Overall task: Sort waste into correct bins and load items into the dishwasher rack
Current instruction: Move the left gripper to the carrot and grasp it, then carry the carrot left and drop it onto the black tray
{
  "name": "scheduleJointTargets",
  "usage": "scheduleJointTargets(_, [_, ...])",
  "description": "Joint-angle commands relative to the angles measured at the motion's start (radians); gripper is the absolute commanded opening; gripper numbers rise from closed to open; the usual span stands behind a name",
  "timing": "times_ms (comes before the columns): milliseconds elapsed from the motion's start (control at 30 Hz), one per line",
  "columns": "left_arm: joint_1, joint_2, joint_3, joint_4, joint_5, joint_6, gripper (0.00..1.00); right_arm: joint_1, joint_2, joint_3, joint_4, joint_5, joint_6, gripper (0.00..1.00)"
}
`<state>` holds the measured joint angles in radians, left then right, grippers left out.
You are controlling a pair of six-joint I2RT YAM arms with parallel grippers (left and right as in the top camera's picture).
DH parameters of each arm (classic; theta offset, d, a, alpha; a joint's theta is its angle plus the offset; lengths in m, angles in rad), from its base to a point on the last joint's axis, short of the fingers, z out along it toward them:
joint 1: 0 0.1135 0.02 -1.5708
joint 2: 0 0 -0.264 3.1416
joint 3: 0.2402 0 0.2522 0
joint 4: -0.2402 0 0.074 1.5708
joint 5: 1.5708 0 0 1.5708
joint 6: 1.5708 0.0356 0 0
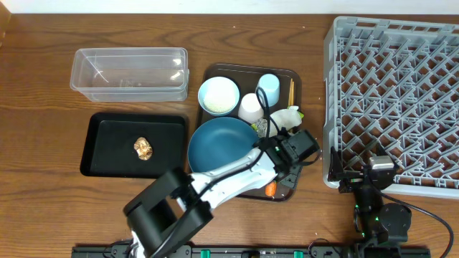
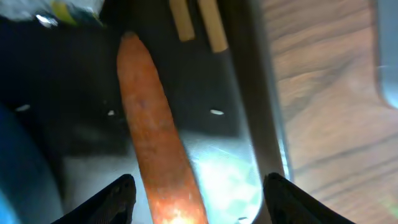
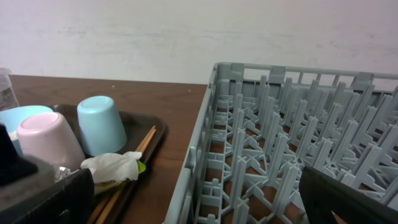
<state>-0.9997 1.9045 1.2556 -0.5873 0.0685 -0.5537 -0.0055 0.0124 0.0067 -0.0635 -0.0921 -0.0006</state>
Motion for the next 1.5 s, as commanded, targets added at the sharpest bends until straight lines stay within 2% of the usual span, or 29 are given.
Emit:
scheduleJointTargets(0, [0.001, 0.018, 0.009, -0.002, 0.001, -0.009, 0.67, -0.006, -0.006, -0.001, -0.005, 0.006, 0.011, 0.99])
scheduleJointTargets(500, [-0.008, 0.095, 0.009, -0.011, -0.002, -0.01, 0.66, -0.006, -0.006, -0.001, -0.004, 0.006, 0.011, 0.99])
scheduleJointTargets(667, [-0.008, 0.095, 0.009, -0.014, -0.002, -0.01, 0.49, -0.006, -0.006, -0.001, -0.004, 0.006, 0.011, 0.99])
scheduleJointTargets(767, [-0.008, 0.095, 0.009, -0.023, -0.018, -0.025, 0.48, -0.006, -0.006, -0.001, -0.004, 0.006, 0.011, 0.99])
scheduleJointTargets(1133, [-0.008, 0.095, 0.01, -0.042, -0.033, -0.031, 0.3, -0.006, -0.006, -0.001, -0.004, 0.006, 0.011, 0.99])
scheduleJointTargets(1300, [-0.008, 0.095, 0.038, -0.072, -0.033, -0.031, 0.29, -0.006, -0.006, -0.001, -0.004, 0.006, 0.011, 0.99])
scheduleJointTargets(1400, [-0.008, 0.095, 0.064, -0.098, -0.032, -0.031, 0.2, -0.006, -0.006, -0.001, -0.004, 0.006, 0.011, 0.99])
scheduleJointTargets(1467, [-0.008, 0.095, 0.076, -0.11, -0.032, -0.031, 0.19, -0.006, -0.006, -0.001, -0.004, 0.006, 0.011, 0.99])
